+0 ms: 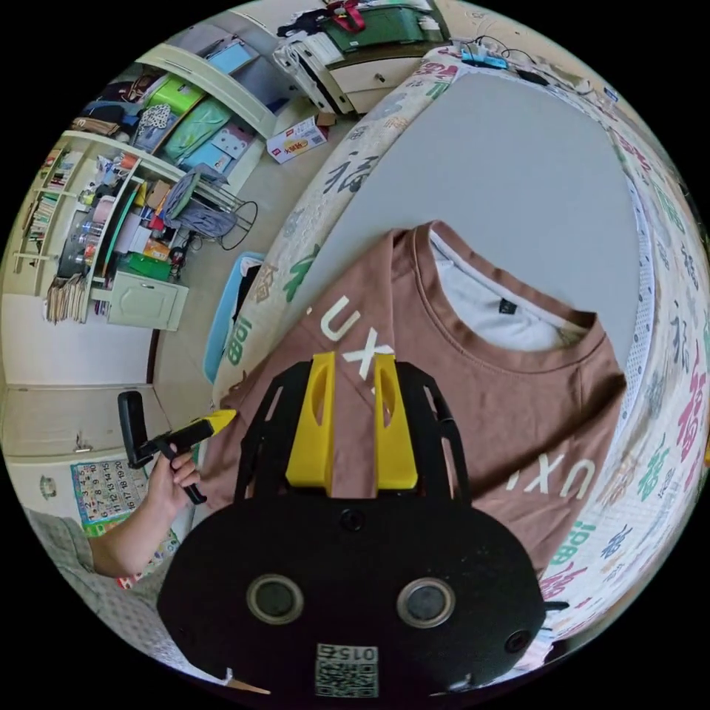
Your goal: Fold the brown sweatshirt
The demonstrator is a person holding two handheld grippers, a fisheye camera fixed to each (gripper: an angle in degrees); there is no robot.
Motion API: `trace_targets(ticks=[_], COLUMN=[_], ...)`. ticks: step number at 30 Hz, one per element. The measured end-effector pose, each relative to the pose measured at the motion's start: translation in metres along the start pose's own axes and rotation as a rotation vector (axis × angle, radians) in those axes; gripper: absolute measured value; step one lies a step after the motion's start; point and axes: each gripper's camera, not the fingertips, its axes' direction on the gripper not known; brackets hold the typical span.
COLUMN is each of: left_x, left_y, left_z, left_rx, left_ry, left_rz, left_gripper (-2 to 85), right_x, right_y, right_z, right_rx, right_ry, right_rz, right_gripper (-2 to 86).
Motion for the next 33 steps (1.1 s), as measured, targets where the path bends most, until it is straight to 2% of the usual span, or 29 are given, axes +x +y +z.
trace_targets(ticks=[7, 10, 13, 18, 22, 24, 26, 28, 31, 33], left_x=[-0.006, -0.003, 0.008, 0.056, 0.113, 0.134, 0.150, 0.150, 0.151, 0.156], left_y=[-0.024, -0.032, -0.031, -0.001, 0.023, 0.031, 0.036, 0.035, 0.026, 0.024], left_z=[0.000, -0.008, -0.018, -0.045, -0.013, 0.009, 0.031, 0.040, 0.059, 0.065], left_rx=[0.010, 0.005, -0.012, 0.065, -0.043, -0.114, -0.186, -0.162, -0.245, -0.265], left_ry=[-0.061, -0.102, -0.137, -0.290, -0.286, -0.317, -0.264, -0.205, -0.190, -0.175], left_rz=[-0.018, 0.010, 0.022, 0.008, 0.054, 0.053, 0.103, 0.072, 0.013, 0.030], left_gripper=[0.1, -0.7, -0.9, -0.9, -0.7, -0.5, -0.4, -0.4, -0.4, -0.4], right_x=[-0.046, -0.059, -0.080, -0.136, -0.178, -0.192, -0.206, -0.217, -0.228, -0.233], right_y=[-0.067, -0.067, -0.042, 0.052, 0.117, 0.133, 0.141, 0.143, 0.138, 0.130], right_z=[0.054, 0.052, 0.035, 0.020, 0.037, 0.050, 0.067, 0.079, 0.097, 0.108], right_rx=[-0.119, -0.077, -0.016, 0.018, -0.074, -0.125, -0.184, -0.208, -0.244, -0.283], right_ry=[0.182, 0.174, 0.172, 0.347, 0.432, 0.552, 0.721, 0.745, 0.745, 0.815], right_rz=[-0.056, -0.038, -0.024, 0.020, 0.182, 0.267, 0.340, 0.331, 0.351, 0.380], right_gripper=[6.6, 6.2, 3.8, 0.2, -0.4, -0.5, -0.5, -0.6, -0.7, -0.9])
